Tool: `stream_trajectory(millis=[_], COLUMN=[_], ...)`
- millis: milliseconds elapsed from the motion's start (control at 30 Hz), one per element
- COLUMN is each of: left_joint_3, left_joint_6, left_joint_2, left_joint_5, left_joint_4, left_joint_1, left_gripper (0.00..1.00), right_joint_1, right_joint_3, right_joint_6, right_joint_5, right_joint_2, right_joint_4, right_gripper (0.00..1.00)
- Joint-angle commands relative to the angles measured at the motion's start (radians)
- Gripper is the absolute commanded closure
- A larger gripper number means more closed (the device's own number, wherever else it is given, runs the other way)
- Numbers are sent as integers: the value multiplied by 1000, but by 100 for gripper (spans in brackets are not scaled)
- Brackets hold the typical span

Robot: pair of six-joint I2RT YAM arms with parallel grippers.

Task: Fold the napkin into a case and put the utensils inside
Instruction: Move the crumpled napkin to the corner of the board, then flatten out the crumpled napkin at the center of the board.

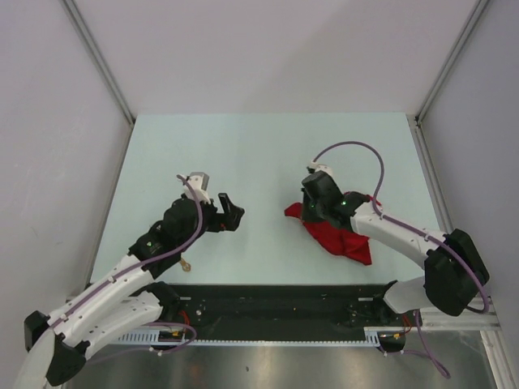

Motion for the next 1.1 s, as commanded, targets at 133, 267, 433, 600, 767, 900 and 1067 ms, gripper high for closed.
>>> stream_trajectory(millis=[133, 267, 433, 600, 767, 900, 1067], left_joint_3=[28, 60, 191, 239, 217, 251, 232], left_joint_6=[-71, -95, -104, -115, -156, -187, -199], left_joint_2=[168, 337, 645, 787, 827, 897, 893], left_joint_5=[78, 157, 357, 474, 549, 577, 563], left_joint_4=[3, 66, 106, 175, 293, 293, 300], left_joint_1=[24, 24, 14, -25, -44, -51, -52], left_gripper=[4, 4, 4, 3, 1, 13, 45], right_joint_1=[108, -60, -211, -202, -156, -134, -133], right_joint_3=[108, 36, -57, -96, -105, -99, -100], right_joint_6=[99, 132, 83, 40, 20, 26, 17], right_joint_5=[-5, 137, 97, 46, 74, 94, 124], right_joint_2=[-40, -123, -207, -227, -140, -60, -22], right_joint_4=[-49, -170, -178, -138, -134, -135, -115], right_gripper=[26, 11, 15, 23, 25, 25, 31])
